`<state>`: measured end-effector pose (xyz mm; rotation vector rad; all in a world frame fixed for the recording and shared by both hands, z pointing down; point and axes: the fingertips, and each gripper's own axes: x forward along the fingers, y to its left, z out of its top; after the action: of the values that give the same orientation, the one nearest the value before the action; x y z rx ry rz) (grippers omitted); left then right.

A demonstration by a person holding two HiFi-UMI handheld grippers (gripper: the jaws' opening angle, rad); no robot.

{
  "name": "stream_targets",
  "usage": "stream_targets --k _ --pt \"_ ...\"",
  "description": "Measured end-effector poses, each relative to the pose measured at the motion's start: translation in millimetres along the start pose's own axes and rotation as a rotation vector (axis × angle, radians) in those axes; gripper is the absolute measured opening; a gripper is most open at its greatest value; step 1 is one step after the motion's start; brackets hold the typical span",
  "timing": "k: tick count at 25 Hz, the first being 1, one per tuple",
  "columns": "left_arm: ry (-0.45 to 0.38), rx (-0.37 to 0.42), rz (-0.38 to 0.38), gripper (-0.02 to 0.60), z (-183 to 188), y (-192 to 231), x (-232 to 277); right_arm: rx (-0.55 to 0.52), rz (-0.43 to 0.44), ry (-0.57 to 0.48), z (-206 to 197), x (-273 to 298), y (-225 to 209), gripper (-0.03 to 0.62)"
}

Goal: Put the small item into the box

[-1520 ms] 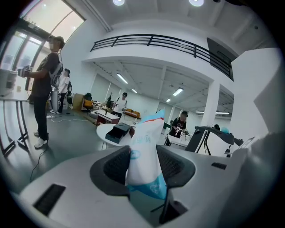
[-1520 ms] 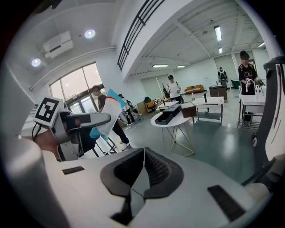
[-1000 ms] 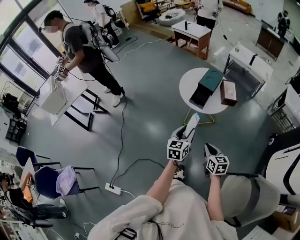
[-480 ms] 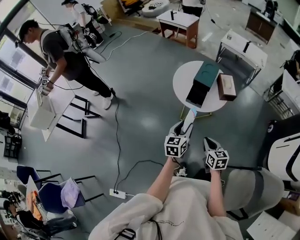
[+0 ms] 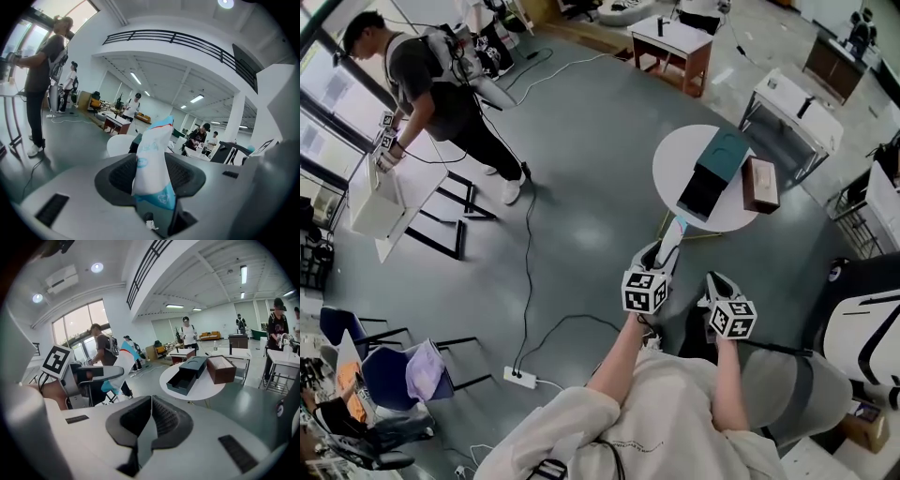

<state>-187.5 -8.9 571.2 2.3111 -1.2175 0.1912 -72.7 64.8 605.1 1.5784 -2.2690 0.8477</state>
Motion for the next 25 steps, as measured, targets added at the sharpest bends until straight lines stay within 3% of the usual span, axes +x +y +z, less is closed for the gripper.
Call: stream_targets --k 8,13,18,25 --pt "-0.043 -0.016 0.095 0.189 31.3 42.4 17.5 -0.009 0.037 -0.039 35.8 28.7 -21.3 0.035" --pt "-0.031 0.008 0.108 0.189 41.6 32.4 70.5 -0.015 0.049 -0.043 66.1 50.5 -69.9 0.035" --pt "-0.051 0.019 0.151 0.189 75.0 35.1 116.4 0.015 0.064 -0.079 110.5 70.4 -118.0 0.035" --pt "-0.036 -0.024 0.218 0.189 85.5 30.9 184.4 -0.007 0.112 0.017 119.3 105.1 -177.1 0.035"
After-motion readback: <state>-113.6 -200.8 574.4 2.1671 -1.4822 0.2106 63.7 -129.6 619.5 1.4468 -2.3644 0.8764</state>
